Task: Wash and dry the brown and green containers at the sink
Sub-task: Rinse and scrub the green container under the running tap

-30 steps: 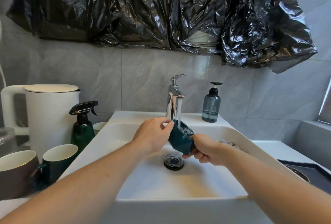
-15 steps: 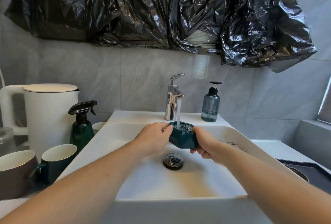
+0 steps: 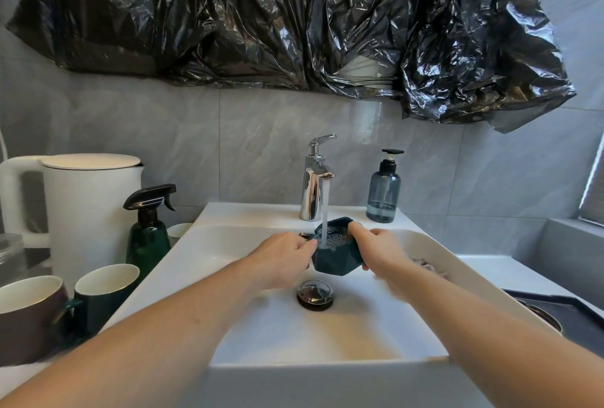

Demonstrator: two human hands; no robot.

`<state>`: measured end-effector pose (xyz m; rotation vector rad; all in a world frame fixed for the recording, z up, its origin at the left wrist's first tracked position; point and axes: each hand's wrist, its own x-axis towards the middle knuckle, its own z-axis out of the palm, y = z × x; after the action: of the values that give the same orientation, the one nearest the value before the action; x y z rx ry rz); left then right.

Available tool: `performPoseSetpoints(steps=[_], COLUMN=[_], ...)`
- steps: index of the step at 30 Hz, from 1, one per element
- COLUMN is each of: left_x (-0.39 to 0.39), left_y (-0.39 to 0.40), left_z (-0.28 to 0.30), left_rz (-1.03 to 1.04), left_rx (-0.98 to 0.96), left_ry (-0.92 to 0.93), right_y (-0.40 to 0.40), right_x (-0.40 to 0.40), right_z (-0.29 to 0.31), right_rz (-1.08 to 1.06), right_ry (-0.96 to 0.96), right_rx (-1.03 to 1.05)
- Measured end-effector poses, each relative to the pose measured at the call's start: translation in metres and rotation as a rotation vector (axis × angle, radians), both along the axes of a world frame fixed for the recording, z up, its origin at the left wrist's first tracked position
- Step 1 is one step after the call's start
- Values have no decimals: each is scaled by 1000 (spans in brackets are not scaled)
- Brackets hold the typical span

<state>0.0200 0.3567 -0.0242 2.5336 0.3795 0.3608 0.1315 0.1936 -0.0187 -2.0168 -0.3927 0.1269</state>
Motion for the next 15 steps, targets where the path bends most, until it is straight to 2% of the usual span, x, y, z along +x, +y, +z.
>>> performPoseSetpoints(steps=[10, 15], left_x=[-6, -4], left_y=[-3, -3], left_z=[1, 2], left_rz=[14, 59], left_rx=[16, -1], left_ry=[47, -21], right_y=[-1, -2], right_x=[-4, -7], right_z=[1, 1], right_rz=[-26, 6], right_ry=[-103, -112], right_rx=[17, -11])
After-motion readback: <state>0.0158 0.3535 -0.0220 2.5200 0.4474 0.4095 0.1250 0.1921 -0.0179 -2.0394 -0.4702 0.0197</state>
